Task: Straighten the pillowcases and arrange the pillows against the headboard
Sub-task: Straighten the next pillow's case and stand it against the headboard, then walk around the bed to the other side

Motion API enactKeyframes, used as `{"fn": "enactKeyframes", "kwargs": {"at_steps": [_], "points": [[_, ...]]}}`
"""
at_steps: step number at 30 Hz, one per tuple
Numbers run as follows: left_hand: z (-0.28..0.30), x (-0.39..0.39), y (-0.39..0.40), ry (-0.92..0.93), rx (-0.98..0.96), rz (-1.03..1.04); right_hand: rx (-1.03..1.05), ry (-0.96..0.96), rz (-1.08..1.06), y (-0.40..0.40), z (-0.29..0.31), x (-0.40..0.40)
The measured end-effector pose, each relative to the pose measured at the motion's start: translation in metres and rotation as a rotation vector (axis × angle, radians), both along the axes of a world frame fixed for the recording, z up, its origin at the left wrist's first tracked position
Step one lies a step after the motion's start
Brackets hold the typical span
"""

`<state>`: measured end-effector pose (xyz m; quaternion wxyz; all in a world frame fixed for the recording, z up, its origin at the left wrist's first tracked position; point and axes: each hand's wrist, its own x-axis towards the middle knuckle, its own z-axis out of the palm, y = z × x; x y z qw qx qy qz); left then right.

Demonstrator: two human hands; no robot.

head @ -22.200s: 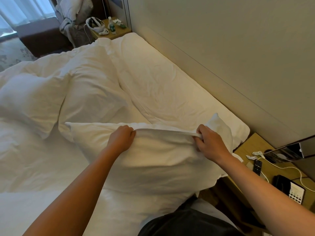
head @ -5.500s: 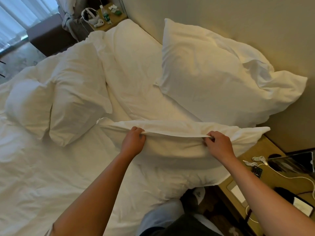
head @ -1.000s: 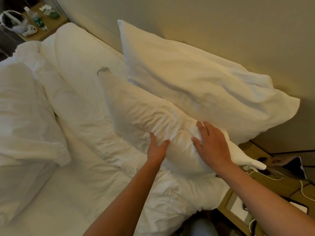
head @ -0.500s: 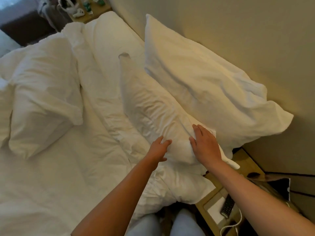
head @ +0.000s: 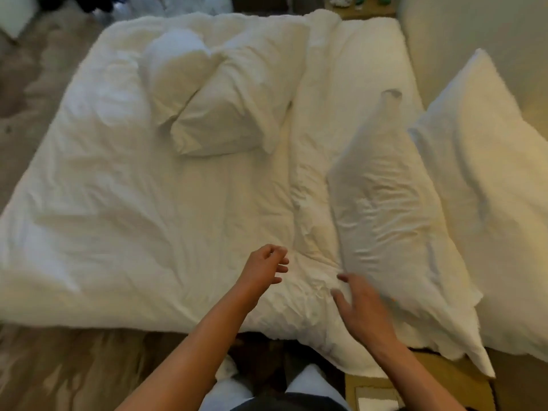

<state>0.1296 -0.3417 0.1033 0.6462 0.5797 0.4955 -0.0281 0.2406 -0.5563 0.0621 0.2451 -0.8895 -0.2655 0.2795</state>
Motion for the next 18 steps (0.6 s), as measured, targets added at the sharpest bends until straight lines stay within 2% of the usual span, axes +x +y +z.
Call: {"fn": "enactKeyframes", "kwargs": {"at_steps": [5,11,18], "points": [[0.010,-0.143,0.039,0.008,0.048,0.283,-0.007,0.155,0.239,0.084,0.007,-0.097],[0.011,-0.340,0.054,0.011,0.051,0.655,0.055,0.211,0.520,0.203,0.031,-0.240],[0.003,-0.536,0.046,0.080,0.010,0.899,0.156,0.290,0.703,0.315,0.048,-0.427]]}}
